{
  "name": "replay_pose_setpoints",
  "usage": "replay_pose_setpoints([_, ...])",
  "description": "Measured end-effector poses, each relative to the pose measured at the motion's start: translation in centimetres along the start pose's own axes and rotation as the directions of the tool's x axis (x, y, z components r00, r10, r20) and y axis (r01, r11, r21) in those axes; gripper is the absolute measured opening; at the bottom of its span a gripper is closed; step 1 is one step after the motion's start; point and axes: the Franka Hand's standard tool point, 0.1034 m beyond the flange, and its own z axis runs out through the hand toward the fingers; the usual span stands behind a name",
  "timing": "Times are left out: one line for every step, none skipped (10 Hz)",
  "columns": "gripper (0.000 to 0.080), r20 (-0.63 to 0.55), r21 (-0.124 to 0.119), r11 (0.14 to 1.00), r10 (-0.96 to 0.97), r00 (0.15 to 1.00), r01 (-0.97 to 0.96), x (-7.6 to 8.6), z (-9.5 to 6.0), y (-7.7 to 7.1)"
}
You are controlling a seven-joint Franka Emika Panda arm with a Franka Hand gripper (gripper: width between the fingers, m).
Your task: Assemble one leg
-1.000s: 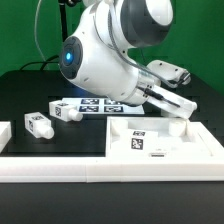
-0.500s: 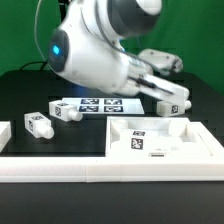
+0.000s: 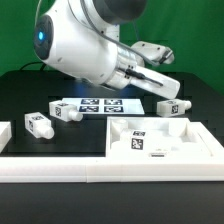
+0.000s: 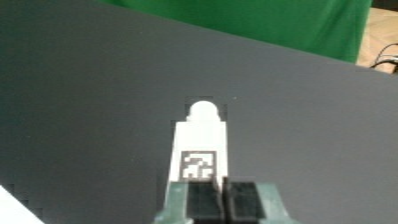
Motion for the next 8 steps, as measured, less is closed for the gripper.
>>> replay_pose_setpoints([0.0116,0.002,0.000,1.000,-0.003,1.000,0.003,-0.1,0.0,0.0])
replay_pose_setpoints([0.0251,0.001,0.001,1.000,-0.002,1.000,0.002,0.0,-0.1,0.0])
replay_pose_setpoints([0.0251,-0.003,-0.003,1.000,0.003,1.000,-0.003,0.0,0.2,-0.2])
replay_pose_setpoints([0.0450,-0.024,-0.014,1.000,0.006,1.000,-0.007,-0.2,1.0,-0.8])
replay_pose_setpoints([0.0450,-0.030,-0.026,1.000,-0.014,0.999,0.013,-0.4,1.7,-1.3])
replay_pose_setpoints([0.0596,-0.039,-0.033,0.999,-0.033,0.999,0.032,0.0,2.1,-1.5])
replay_pose_setpoints([0.0596,-0.046,-0.050,0.995,-0.085,0.995,0.083,0.3,2.2,-1.4])
replay_pose_setpoints([0.0642,-0.056,-0.047,0.992,-0.116,0.992,0.113,0.9,2.2,-1.3])
